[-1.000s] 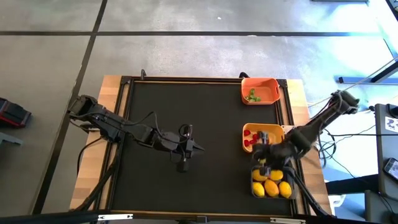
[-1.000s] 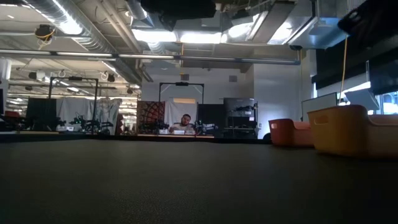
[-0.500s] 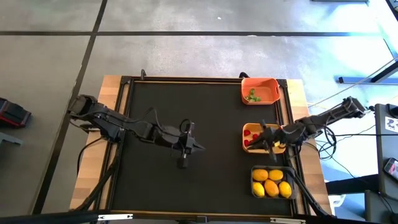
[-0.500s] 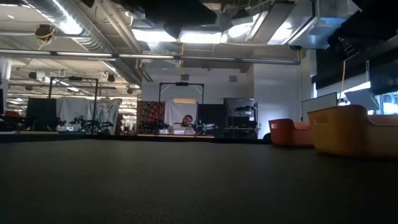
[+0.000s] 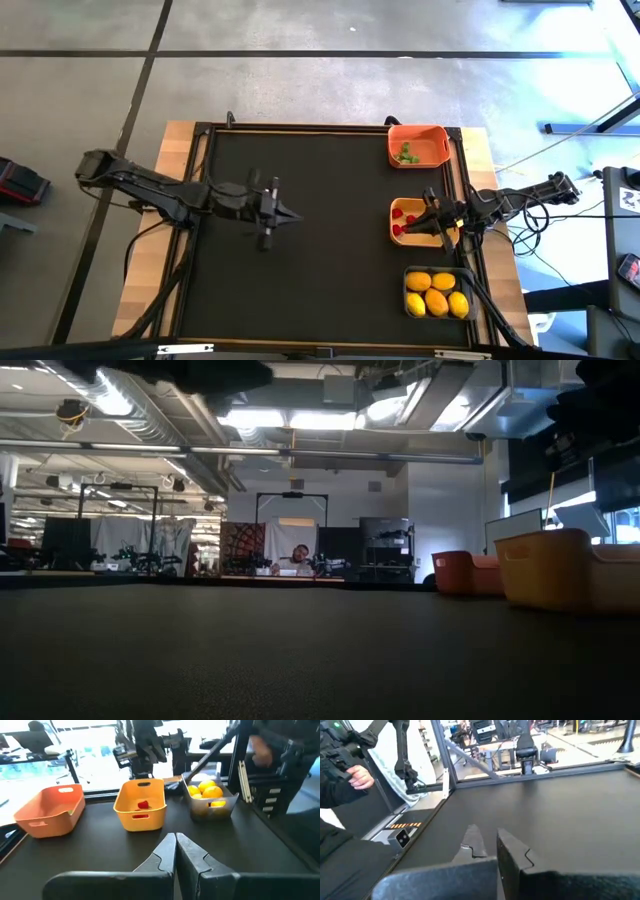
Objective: Sort produce into baskets
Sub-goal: Return to Home Position
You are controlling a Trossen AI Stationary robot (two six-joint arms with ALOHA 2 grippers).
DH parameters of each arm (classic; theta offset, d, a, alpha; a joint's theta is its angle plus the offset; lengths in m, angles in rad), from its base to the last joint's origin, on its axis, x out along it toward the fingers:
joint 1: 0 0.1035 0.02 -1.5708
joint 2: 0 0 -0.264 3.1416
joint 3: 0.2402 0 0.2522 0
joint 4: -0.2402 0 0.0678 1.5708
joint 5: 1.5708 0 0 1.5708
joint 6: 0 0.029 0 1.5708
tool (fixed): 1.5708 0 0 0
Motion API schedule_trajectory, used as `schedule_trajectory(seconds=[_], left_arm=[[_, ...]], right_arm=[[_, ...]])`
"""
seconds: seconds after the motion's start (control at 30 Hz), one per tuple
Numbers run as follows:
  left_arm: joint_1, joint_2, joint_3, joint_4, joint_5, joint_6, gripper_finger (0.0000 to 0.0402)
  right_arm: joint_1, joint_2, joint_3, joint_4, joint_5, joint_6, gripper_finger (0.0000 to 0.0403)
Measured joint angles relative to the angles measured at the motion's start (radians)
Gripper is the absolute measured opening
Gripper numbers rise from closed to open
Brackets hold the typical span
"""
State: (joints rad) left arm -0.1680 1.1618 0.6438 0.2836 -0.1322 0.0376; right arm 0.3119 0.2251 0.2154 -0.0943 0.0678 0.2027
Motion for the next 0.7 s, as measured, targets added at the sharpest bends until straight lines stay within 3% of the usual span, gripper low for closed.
schedule_trajectory(seconds=[0.37,0.53,0.7], left_arm=[[0.021,-0.289,-0.207,0.050,-0.001,-0.037,0.0002],[0.033,-0.362,-0.252,0.056,-0.003,-0.041,0.0003],[0.049,-0.398,-0.287,0.072,-0.003,-0.052,0.0003]], right_arm=[[0.001,-0.087,-0.072,0.048,0.019,-0.027,0.0000],[0.001,-0.087,-0.074,0.046,-0.006,-0.056,0.0001],[0.001,-0.087,-0.074,0.044,0.040,-0.108,0.0000]])
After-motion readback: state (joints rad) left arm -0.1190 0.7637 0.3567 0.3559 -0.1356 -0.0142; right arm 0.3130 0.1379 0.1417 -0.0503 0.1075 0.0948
